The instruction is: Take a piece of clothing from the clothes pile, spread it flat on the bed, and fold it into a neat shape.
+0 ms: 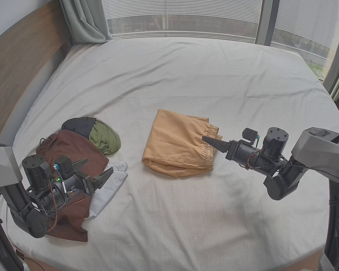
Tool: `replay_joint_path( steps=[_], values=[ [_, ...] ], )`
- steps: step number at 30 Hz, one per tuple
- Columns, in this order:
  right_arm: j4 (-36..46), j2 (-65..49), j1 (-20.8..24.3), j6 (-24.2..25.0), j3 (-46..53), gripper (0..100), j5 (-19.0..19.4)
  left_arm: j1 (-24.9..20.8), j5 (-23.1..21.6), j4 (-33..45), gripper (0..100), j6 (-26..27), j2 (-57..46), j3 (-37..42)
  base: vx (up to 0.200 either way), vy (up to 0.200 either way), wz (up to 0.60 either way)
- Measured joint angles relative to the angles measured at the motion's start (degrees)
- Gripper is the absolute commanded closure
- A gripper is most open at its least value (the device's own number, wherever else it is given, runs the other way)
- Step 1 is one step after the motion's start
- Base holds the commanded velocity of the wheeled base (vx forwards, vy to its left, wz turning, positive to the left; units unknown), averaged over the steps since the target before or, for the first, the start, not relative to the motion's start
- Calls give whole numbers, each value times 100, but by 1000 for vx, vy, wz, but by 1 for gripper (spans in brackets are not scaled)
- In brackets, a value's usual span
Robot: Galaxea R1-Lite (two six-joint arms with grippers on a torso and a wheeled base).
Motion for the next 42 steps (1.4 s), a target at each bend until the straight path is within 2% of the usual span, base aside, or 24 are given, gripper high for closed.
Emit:
replay_joint_path(
  steps=[4, 10, 18, 23, 33, 42],
  values=[
    [-13, -514, 30, -717, 926, 0, -55, -52, -127, -5, 0, 88, -15, 116, 0, 0, 0],
    [-32, -1284, 54, -2303, 2254, 0, -364, -190, -362, -9, 0, 271, -146, 452, 0, 0, 0],
    [-54, -2029, -262, -3733, 3482, 0, -550, -488, -564, -5, 0, 656, -646, 1154, 0, 0, 0],
    [-35, -2532, -400, -3880, 3871, 0, -745, -621, -635, 13, 0, 750, -1064, 1419, 0, 0, 0],
    [9, -3594, -507, -3886, 4418, 0, -819, -675, -775, 178, 0, 783, -2148, 1482, 0, 0, 0],
    [17, -4787, -741, -3905, 5019, 0, -816, -736, -767, 1175, 0, 886, -3380, 1482, 0, 0, 0]
  ],
)
